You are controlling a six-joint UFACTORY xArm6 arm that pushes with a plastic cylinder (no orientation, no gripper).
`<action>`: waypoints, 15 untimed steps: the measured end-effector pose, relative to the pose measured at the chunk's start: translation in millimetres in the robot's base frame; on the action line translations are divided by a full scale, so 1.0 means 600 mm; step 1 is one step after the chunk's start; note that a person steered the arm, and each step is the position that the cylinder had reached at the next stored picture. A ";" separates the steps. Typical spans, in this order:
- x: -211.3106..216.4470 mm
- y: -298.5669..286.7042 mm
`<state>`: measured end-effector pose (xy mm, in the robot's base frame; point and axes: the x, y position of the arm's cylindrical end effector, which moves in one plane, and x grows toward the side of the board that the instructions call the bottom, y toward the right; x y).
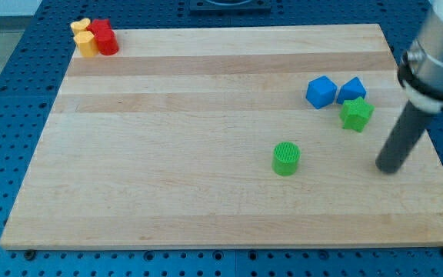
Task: Place the green circle to the left of the green star
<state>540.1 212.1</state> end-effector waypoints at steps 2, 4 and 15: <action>0.104 -0.157; -0.052 -0.172; -0.129 -0.210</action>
<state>462.7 86.3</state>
